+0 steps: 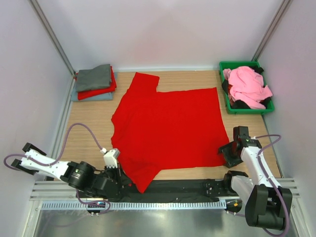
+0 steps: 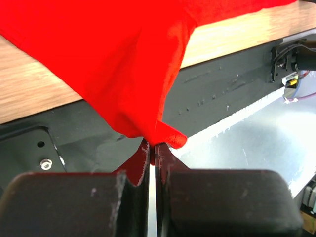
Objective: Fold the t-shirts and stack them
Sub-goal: Fold the tshirt
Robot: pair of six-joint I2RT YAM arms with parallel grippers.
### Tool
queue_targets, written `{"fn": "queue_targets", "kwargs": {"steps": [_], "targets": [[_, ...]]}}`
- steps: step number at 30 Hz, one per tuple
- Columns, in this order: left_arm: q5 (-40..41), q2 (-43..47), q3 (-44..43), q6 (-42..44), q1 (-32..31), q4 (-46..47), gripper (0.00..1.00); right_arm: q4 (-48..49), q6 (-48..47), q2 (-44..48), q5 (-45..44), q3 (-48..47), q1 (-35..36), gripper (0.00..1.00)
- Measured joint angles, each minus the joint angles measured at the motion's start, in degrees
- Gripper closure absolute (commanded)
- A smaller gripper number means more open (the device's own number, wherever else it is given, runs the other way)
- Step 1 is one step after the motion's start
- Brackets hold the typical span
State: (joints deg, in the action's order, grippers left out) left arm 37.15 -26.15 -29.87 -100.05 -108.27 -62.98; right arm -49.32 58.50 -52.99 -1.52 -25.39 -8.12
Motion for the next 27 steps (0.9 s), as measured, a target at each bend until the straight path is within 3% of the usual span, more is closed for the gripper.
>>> {"fn": "queue_targets", "kwargs": {"steps": [6, 12, 16, 19, 27], "targets": [[0.8, -0.4, -0.1, 0.0, 0.0, -2.1, 1.0, 0.0, -1.5, 0.0, -2.3, -0.2, -0.9, 0.41], [1.0, -2.1, -1.9, -0.1, 0.0, -3.5, 1.0, 0.3, -2.9, -1.5, -2.4, -0.4, -2.4, 0.58], [1.3, -2.1, -2.1, -0.1, 0.0, -4.0, 1.0, 1.5, -3.3, -1.5, -2.3, -0.4, -2.5, 0.8], [1.3, -2.3, -2.5, -0.3, 0.0, -4.7, 1.0, 1.9, -3.6, -1.0, -2.0, -0.3, -2.5, 0.89], [1.4, -8.2, -6.6, -0.7, 0.0, -5.9, 1.0, 2.0, -5.4, 3.7, 0.8, 0.3, -2.5, 0.94]]}}
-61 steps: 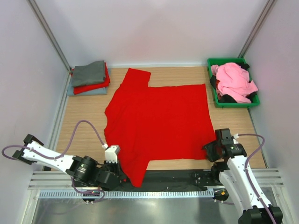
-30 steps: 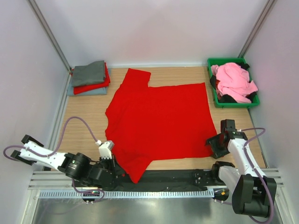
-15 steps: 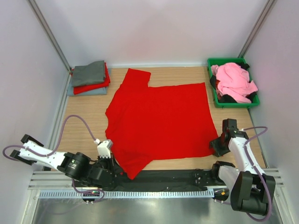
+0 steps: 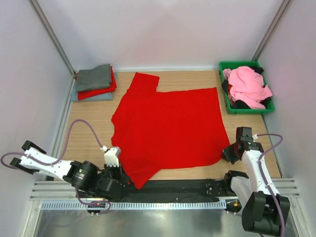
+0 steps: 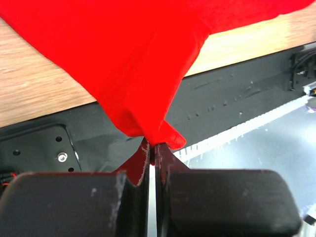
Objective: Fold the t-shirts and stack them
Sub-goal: Fold the tshirt
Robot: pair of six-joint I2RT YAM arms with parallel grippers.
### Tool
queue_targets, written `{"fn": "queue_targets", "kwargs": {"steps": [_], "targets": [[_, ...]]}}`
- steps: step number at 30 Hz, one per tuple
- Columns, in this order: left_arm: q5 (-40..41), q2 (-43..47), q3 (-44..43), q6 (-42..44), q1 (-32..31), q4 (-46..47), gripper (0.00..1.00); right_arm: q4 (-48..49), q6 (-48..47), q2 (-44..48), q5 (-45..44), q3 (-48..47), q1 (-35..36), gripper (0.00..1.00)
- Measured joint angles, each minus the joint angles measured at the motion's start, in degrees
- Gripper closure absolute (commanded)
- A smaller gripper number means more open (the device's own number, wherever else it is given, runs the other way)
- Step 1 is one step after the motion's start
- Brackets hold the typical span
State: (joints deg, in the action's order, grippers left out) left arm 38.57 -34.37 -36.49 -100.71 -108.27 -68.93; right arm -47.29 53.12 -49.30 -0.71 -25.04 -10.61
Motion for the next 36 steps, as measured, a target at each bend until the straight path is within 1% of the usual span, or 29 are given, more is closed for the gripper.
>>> {"fn": "queue_targets", "kwargs": {"steps": [6, 10, 19, 24, 30, 36], "targets": [[-0.2, -6.2, -1.6, -1.0, 0.0, 0.0, 1.0, -0.4, -2.1, 6.1, 4.3, 2.3, 0.0, 0.95], [-1.3, -9.1, -2.4, 0.0, 2.5, 1.0, 1.0, -1.6, -4.5, 9.0, 5.7, 2.4, 0.0, 0.95], [-7.4, -21.1, -9.1, 12.3, 18.7, 4.4, 1.0, -2.7, -7.9, 11.3, 8.1, 2.1, 0.0, 0.95], [-8.7, -21.2, -14.3, 21.0, 27.8, 3.9, 1.0, -2.5, -9.3, 10.4, 9.0, 0.0, 0.0, 0.94], [-11.8, -21.0, -17.1, 32.5, 41.4, 4.0, 1.0, -0.4, -10.0, 5.9, 10.2, -2.1, 0.0, 0.94], [-14.8, -24.5, -20.6, 42.3, 52.1, 4.8, 1.0, 2.0, -11.0, 0.9, 10.6, -4.9, 0.0, 0.93]]}}
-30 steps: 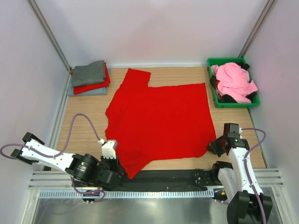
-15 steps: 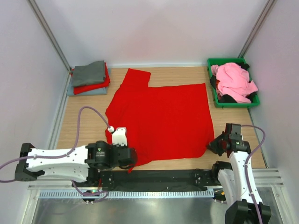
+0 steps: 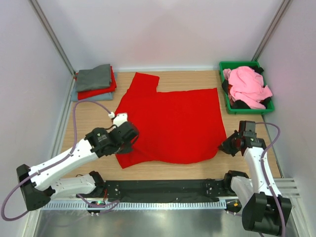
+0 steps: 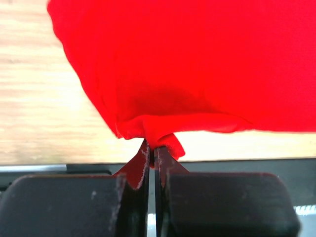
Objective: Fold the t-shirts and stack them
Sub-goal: Fold the tshirt
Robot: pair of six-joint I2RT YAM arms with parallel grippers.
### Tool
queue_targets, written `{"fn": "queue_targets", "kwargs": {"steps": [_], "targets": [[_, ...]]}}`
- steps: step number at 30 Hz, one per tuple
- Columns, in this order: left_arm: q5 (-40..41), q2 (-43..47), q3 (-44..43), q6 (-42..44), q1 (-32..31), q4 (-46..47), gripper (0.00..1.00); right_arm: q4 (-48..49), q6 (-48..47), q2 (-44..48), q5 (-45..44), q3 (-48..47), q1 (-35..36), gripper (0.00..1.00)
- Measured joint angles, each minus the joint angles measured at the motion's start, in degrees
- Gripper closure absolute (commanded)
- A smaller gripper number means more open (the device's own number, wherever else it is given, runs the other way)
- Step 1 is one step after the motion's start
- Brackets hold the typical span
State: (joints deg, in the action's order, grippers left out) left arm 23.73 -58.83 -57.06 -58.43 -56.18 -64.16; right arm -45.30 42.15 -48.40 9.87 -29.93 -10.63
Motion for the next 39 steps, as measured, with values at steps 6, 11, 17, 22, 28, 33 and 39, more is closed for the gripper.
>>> {"fn": "queue_targets", "kwargs": {"steps": [6, 11, 17, 22, 28, 33, 39], "targets": [[-3.3, -3.5, -3.4, 8.0, 9.0, 1.9, 1.0, 3.1, -0.2, -4.6, 0.6, -3.2, 0.0, 0.92], [-6.2, -6.0, -5.7, 14.0, 16.1, 3.6, 1.0, 5.0, -0.5, -8.1, 0.8, -4.5, 0.0, 0.92], [-9.5, -9.6, -6.9, 19.0, 22.1, 5.6, 1.0, 6.6, -1.3, -11.0, 1.5, -4.9, 0.0, 0.92], [-11.6, -13.6, -9.5, 22.1, 25.7, 6.6, 1.0, 7.2, -1.8, -12.8, 2.1, -6.5, 0.0, 0.92], [-13.1, -16.6, -11.1, 24.6, 28.2, 7.9, 1.0, 8.1, -2.4, -15.2, 2.5, -8.3, 0.0, 0.92], [-13.8, -19.7, -14.2, 26.4, 29.8, 8.2, 1.0, 9.2, -2.8, -17.8, 3.1, -9.1, 0.0, 0.92], [-14.5, -23.8, -17.2, 28.6, 31.8, 8.5, 1.0, 10.4, -3.0, -20.9, 3.7, -10.1, 0.0, 0.92]]}}
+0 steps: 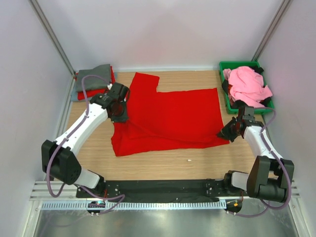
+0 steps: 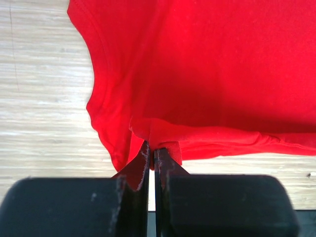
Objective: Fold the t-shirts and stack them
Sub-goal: Fold the tshirt
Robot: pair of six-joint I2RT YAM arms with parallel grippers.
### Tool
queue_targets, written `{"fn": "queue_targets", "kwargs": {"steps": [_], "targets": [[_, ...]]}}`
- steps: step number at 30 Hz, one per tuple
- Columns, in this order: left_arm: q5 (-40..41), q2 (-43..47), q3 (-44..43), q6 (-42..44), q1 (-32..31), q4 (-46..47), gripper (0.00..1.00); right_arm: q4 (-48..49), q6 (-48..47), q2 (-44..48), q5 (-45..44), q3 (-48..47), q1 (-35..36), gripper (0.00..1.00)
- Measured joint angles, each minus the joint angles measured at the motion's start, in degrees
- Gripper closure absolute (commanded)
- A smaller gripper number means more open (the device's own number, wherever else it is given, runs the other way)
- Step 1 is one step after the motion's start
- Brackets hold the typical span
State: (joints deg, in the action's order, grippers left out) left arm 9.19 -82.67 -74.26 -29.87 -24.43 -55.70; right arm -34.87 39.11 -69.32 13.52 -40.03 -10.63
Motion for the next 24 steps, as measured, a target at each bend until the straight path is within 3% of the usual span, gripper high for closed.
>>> {"fn": "queue_targets", "kwargs": {"steps": [19, 22, 24], "targets": [[-0.2, -6.9, -2.9, 2.9, 4.0, 0.8, 1.0, 3.3, -1.3, -12.5, 1.7, -8.1, 0.5, 0.87], [-0.2, -8.5, -3.6, 3.3, 4.3, 0.9, 1.0, 4.0, -1.5, -14.7, 1.9, -8.5, 0.8, 0.84], [0.0, -9.7, -3.7, 3.3, 4.5, 1.1, 1.0, 4.4, -1.5, -15.9, 1.9, -8.8, 0.9, 0.76]]}}
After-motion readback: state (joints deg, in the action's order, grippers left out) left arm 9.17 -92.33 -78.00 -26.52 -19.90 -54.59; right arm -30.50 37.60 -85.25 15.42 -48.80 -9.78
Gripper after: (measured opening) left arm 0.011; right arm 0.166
